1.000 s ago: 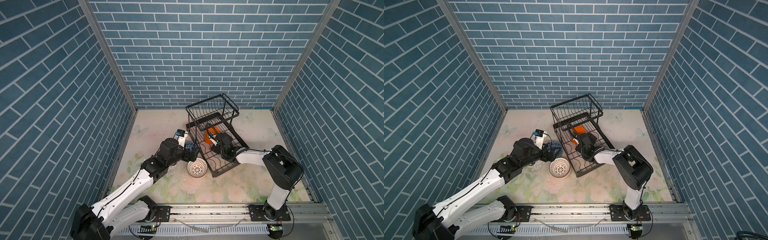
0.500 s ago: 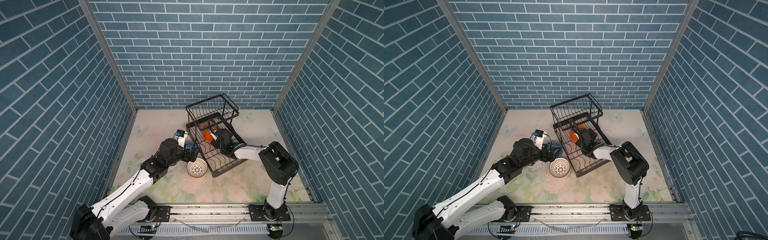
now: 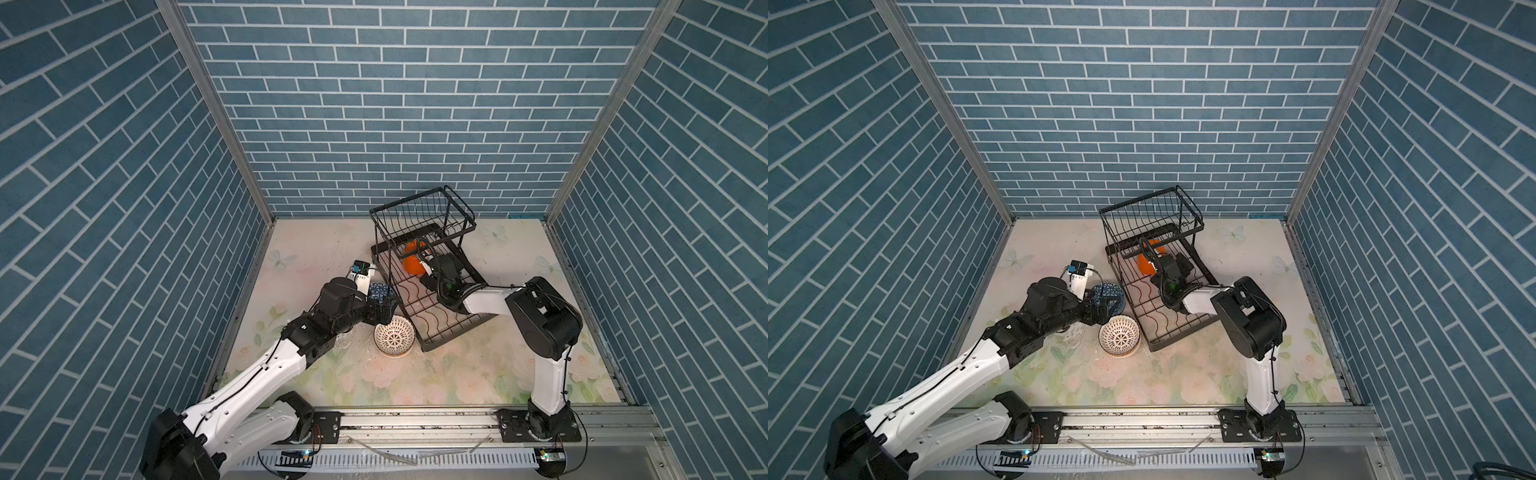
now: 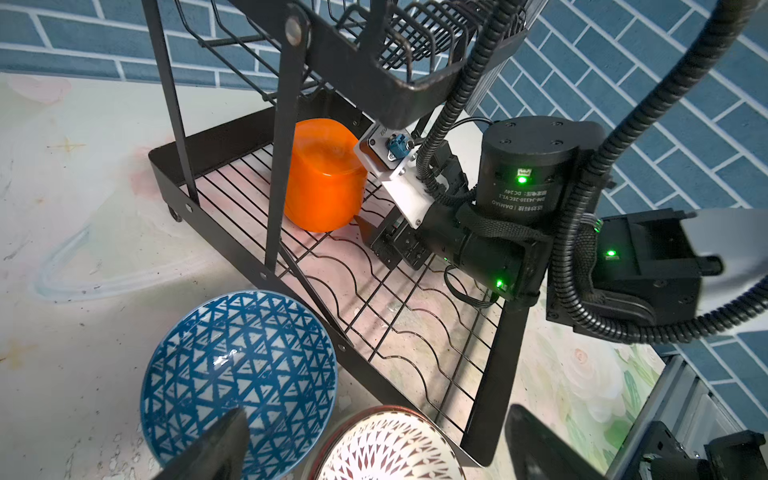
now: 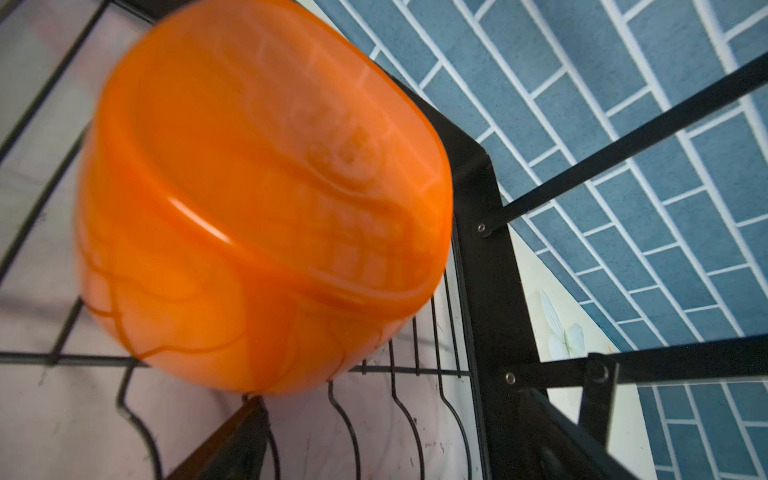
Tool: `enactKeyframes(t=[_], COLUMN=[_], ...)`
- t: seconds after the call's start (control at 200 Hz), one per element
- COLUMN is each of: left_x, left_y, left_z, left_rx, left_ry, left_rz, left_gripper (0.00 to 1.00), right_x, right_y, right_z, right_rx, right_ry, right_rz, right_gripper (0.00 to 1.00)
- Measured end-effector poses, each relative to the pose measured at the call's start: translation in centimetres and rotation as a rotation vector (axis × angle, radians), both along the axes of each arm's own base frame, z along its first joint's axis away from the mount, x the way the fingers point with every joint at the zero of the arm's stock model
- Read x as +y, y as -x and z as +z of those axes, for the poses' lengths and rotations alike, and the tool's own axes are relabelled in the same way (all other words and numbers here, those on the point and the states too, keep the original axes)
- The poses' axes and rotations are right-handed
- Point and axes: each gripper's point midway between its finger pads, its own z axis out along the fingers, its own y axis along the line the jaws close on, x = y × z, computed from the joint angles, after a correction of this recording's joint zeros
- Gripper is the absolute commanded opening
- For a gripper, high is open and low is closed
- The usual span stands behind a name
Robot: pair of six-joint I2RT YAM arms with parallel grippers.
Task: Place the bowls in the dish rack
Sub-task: 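Open the right gripper to release the orange bowl and withdraw it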
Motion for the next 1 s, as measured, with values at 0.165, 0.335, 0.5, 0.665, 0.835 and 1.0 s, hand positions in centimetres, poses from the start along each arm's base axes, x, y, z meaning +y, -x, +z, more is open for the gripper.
enactKeyframes(t=[0.165, 0.335, 0.5, 0.665, 0.835, 1.0], left_x=[0.0, 0.1, 0.2, 0.3, 0.5, 0.7], left_y=[0.0, 0.0, -0.1, -0.2, -0.4, -0.4], left_z=[-0.1, -0.1, -0.1, -0.1, -0.2, -0.9], left_rx=[0.002, 0.001, -0.001, -0.003, -0.001, 0.027], left_ry=[-0.002, -0.003, -0.006, -0.010, -0.015, -0.026], left_rz=[0.000, 0.003, 0.011, 0.021, 0.037, 0.051], left_gripper=[0.98, 0.98, 0.97, 0.98, 0.98, 0.97], right_x=[-0.2, -0.1, -0.3, -1.3, -2.0, -2.6], right_y=[-0.3, -0.3, 0.4, 2.2, 4.0, 5.7], right_z=[0.1, 0.2, 1.0, 2.3, 2.6, 1.8], right_rx=[-0.006, -0.006, -0.003, 0.011, 0.062, 0.132], right_ry=[-0.019, -0.039, -0.056, -0.064, -0.056, -0.042], right_rz=[-0.018, -0.020, -0.008, 0.011, 0.048, 0.066], right_gripper=[0.94, 0.95, 0.95, 0.95, 0.94, 0.93])
